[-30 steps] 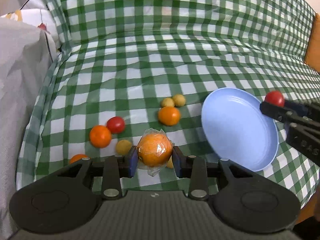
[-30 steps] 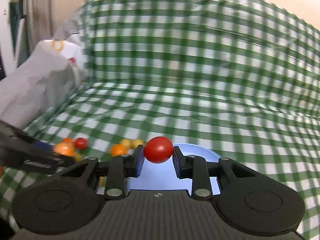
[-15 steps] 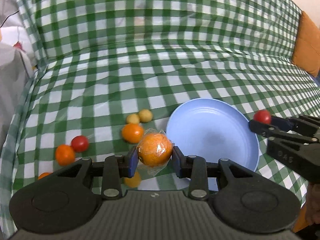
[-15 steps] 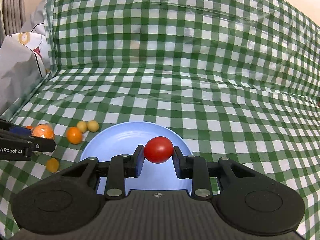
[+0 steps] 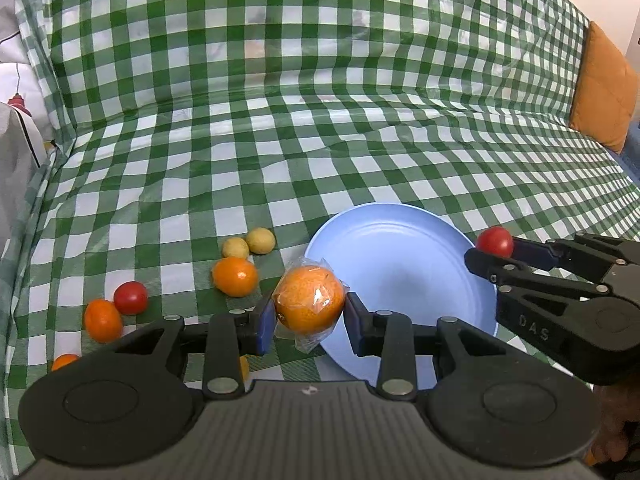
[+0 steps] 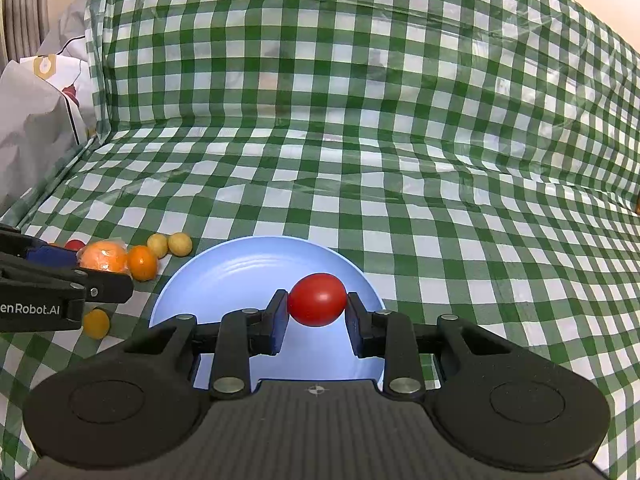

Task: Organize fruits
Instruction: 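Carry both fruits over the blue plate and open both tools to drop them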

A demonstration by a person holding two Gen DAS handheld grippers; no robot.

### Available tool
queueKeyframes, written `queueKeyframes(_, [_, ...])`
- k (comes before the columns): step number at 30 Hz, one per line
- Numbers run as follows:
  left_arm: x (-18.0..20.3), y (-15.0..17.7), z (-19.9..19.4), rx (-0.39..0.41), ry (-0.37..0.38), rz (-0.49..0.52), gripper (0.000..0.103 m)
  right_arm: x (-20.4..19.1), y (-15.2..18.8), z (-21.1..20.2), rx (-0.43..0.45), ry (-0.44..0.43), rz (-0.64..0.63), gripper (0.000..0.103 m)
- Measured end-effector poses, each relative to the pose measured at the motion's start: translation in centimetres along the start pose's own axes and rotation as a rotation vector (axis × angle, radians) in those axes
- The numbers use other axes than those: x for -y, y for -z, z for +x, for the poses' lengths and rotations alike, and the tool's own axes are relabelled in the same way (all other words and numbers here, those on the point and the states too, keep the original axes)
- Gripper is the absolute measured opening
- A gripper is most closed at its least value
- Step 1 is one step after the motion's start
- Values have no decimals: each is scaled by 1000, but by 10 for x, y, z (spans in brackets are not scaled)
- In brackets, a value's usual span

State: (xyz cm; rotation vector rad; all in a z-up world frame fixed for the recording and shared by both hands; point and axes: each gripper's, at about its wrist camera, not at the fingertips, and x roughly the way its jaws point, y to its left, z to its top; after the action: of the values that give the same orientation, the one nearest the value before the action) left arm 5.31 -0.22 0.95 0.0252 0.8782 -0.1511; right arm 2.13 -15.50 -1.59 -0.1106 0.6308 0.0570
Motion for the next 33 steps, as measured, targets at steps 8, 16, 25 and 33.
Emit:
queueKeyframes(8, [0, 1, 1, -4, 30, 15, 40, 2, -1, 2, -15, 9, -1, 32])
queueKeyframes(16, [1, 0, 3, -10, 57, 39, 40, 4, -1, 3, -20, 17, 0, 32])
queueKeyframes(25, [8, 0, 7, -12, 93, 68, 40, 5, 0, 4, -25, 27, 6, 32])
queueKeyframes(33, [22, 1, 14, -8, 110, 109, 40, 4, 0, 4, -30, 29, 4, 32])
